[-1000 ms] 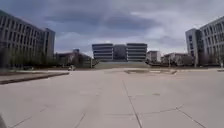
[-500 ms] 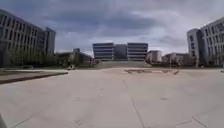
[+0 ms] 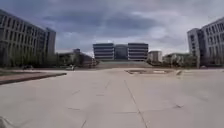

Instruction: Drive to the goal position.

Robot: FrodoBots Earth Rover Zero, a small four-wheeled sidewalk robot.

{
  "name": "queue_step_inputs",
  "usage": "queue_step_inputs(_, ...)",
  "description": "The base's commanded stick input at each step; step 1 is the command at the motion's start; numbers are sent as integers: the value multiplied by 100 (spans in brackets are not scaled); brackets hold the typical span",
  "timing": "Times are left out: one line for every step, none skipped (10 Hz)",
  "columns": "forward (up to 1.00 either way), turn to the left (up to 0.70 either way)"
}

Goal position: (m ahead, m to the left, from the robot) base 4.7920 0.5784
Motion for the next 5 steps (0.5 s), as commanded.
queue_step_inputs(70, 0)
queue_step_inputs(70, 0)
queue_step_inputs(70, -1)
queue_step_inputs(70, -11)
queue_step_inputs(70, -16)
